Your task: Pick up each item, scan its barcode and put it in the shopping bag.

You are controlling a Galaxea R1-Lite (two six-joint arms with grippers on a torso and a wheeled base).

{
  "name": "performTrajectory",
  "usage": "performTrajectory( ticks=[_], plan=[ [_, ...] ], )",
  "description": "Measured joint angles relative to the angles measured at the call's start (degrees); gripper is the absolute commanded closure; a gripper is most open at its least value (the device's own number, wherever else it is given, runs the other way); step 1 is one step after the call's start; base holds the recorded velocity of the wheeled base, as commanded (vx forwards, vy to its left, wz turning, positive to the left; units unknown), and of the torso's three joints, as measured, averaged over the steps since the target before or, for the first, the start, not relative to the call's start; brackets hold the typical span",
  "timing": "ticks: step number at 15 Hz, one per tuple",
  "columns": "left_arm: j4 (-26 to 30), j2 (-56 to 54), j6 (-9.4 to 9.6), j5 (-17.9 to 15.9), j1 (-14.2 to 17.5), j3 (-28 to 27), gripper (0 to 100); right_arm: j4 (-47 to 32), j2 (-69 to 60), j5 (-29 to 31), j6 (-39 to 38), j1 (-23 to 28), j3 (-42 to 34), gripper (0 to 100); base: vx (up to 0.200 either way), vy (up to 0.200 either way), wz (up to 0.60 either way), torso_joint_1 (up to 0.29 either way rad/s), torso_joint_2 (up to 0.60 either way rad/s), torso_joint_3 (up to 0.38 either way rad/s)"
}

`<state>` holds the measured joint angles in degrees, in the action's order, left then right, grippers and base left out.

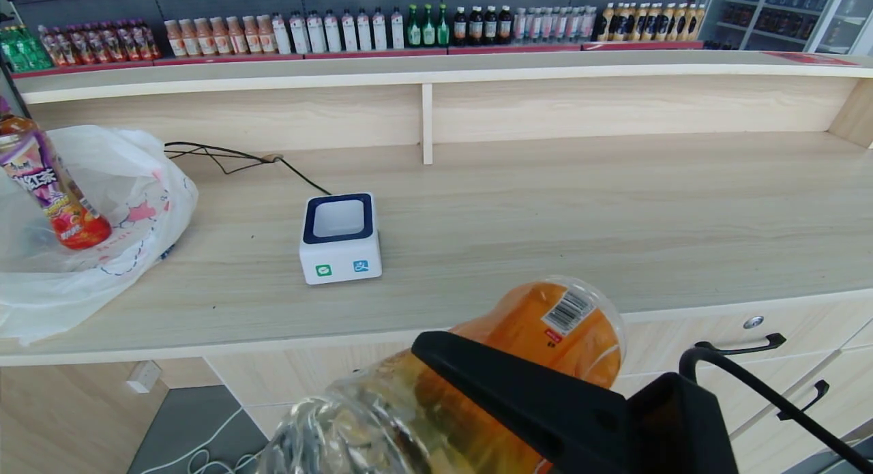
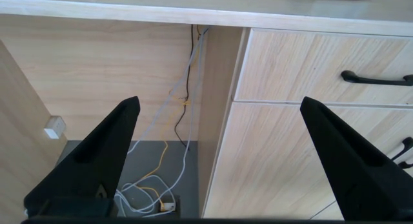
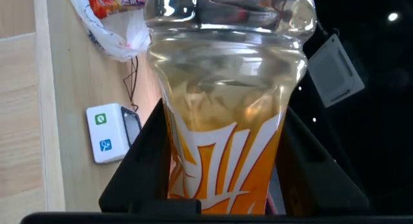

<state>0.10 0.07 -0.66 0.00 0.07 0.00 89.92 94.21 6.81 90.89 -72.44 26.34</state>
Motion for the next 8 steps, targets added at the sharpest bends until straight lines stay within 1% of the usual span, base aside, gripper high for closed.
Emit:
performTrajectory(
  ticks=[2,6,8],
  plan=[
    [0.0,0.0,0.0,0.0,0.0,0.0,0,0.0,0.0,0.0,-6.3,1.0,0.7,100,0.0,0.0,0.0,0.0,0.0,0.0],
    [0.0,0.0,0.0,0.0,0.0,0.0,0,0.0,0.1,-0.1,-18.7,5.2,2.5,100,0.0,0.0,0.0,0.0,0.0,0.0],
    [0.0,0.0,0.0,0.0,0.0,0.0,0,0.0,0.3,-0.2,-28.1,6.4,2.9,100,0.0,0.0,0.0,0.0,0.0,0.0]
  ],
)
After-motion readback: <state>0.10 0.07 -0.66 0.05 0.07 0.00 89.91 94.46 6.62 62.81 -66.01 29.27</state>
